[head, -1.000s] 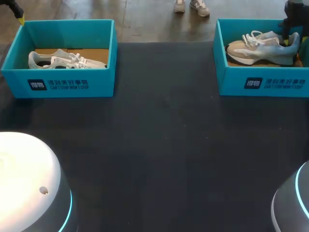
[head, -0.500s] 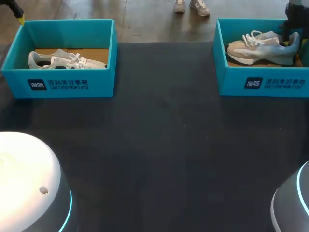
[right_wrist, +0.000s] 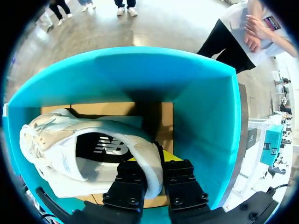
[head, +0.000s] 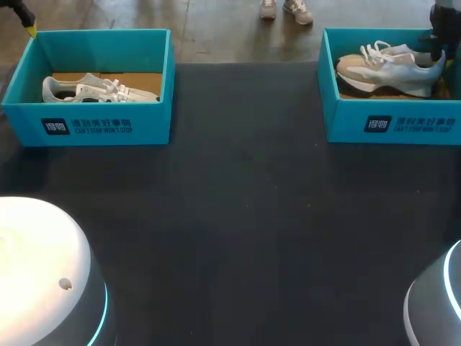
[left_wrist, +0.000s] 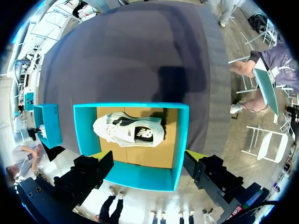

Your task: Take the shoe out of the shoebox, open the shoe tongue, remove and reinsert the insole, then place the shoe into the shoebox

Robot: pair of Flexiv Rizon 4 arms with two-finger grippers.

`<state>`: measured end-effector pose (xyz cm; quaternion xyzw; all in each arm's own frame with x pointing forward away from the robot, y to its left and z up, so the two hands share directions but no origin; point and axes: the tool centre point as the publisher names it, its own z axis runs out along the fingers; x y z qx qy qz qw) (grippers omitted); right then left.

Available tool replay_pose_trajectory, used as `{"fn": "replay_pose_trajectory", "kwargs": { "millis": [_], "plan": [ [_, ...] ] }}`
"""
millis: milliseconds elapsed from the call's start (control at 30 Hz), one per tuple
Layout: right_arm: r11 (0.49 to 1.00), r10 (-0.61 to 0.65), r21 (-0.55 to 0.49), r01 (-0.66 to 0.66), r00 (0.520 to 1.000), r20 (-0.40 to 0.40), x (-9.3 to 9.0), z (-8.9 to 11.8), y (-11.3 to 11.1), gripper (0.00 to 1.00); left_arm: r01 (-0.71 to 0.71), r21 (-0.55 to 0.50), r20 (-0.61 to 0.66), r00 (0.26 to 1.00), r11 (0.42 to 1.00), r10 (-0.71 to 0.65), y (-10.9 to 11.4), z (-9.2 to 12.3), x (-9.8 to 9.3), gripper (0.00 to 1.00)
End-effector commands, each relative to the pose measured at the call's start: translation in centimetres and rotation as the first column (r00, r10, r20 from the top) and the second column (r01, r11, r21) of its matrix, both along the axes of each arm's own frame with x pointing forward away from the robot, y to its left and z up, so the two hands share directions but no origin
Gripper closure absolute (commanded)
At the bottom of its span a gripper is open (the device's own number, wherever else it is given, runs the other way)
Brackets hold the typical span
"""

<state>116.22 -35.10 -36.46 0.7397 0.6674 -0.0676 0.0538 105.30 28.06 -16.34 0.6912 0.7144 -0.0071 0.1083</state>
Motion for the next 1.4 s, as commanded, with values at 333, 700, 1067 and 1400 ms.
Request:
{"fn": "replay_pose_trajectory", "kwargs": {
  "millis": [333, 700, 1067, 1400],
  "plan": [
    [0.999, -0.021, -0.025, 0.02, 1.0, -0.011, 1.0, 1.8, 0.5, 1.0, 0.001, 0.001, 0.003, 1.0, 1.0, -0.001, 0.0, 0.0, -0.1, 0.0],
    [0.998, -0.018, -0.057, 0.02, 0.999, 0.028, 0.7, 6.6, 0.9, 1.0, 0.001, 0.001, 0.003, 1.0, 1.0, -0.001, 0.0, 0.0, -0.1, 0.0],
    [0.995, -0.015, -0.098, 0.021, 0.998, 0.065, 0.1, 12.7, 1.6, 1.0, 0.001, 0.001, 0.003, 1.0, 1.0, -0.001, 0.0, 0.0, -0.1, 0.0],
    [0.992, 0.0, -0.123, 0.012, 0.995, 0.101, -1.7, 17.9, 2.9, 1.0, 0.001, 0.001, 0.003, 1.0, 1.0, -0.001, 0.0, 0.0, -0.1, 0.0]
  ]
}}
